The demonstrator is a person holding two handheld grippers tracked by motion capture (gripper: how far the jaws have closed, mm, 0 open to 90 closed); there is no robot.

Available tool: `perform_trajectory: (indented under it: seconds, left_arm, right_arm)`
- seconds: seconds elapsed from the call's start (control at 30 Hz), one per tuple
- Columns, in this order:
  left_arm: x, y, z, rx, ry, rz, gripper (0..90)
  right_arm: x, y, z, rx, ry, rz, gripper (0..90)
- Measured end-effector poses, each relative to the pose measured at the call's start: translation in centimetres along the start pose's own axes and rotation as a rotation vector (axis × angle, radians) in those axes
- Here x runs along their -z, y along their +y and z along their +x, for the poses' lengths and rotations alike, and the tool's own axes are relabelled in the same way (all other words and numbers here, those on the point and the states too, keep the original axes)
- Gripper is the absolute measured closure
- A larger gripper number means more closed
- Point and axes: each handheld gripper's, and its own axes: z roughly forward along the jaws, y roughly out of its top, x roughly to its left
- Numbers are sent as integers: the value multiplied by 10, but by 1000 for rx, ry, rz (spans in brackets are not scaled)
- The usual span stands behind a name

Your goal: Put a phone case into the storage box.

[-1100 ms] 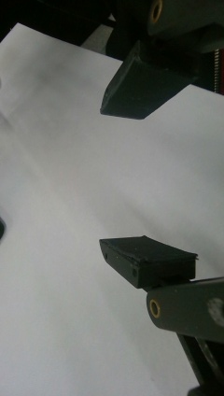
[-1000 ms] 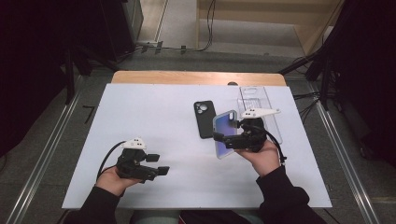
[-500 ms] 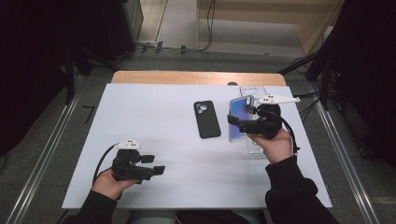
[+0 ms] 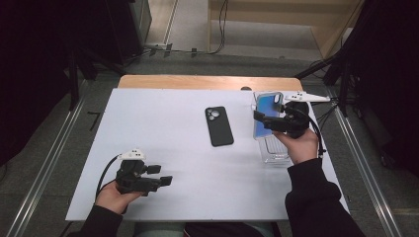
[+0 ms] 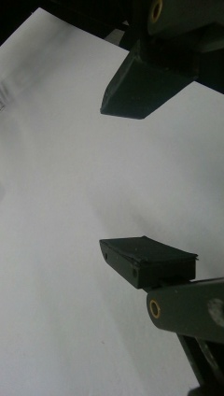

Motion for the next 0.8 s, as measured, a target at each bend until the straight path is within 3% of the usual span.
perform_trajectory:
  seconds: [0.47, 0.7, 0.8]
  left_arm:
    - [-1, 1, -4, -14, 0, -3, 297]
    - [3, 0, -8, -23, -1, -14, 297]
    - [1, 0, -9, -29, -1, -4, 297]
  right_arm:
    - [-10, 7, -35, -30, -125, -3, 183]
    - [-18, 9, -49, -50, -152, -33, 183]
    - [-27, 17, -60, -69, -175, -17, 183]
